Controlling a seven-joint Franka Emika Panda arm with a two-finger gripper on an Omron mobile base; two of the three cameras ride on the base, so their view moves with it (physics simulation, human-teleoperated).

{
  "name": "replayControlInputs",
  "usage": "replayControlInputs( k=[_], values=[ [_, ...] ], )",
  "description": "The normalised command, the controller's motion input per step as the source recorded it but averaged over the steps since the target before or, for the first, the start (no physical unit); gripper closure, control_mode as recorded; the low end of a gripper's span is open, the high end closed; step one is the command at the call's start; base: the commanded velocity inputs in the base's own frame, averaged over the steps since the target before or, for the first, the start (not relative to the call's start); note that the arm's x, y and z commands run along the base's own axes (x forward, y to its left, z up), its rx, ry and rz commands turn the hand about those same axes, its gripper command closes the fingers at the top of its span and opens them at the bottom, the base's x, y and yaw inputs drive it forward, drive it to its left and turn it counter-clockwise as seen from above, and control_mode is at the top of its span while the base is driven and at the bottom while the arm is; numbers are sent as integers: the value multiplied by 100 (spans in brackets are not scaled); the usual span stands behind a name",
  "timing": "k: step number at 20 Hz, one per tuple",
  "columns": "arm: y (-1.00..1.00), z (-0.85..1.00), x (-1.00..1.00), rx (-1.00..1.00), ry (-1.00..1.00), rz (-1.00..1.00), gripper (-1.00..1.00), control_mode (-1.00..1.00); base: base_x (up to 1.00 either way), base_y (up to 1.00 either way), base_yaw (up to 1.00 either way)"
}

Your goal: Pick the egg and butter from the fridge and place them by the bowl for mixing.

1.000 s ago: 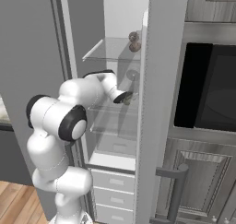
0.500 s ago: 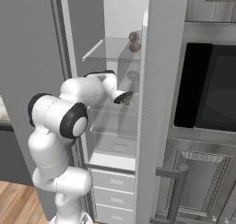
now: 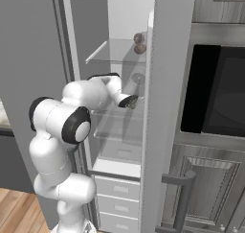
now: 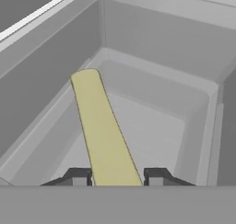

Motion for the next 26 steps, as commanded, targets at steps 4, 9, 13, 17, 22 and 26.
replayControlInputs(
  k=[4,9,13,17,22,26],
  values=[
    [1,15,-2,0,-2,0,100,-100,0,0,0],
    [24,85,-34,0,-7,0,100,-100,0,0,0],
    [20,100,-94,0,-12,0,100,-100,0,0,0],
    [19,74,-100,-6,-7,3,100,-100,0,0,0],
    [2,-8,-100,-17,1,11,100,-100,0,0,0],
    [12,-18,-100,-24,9,9,100,-100,0,0,0]
  ],
)
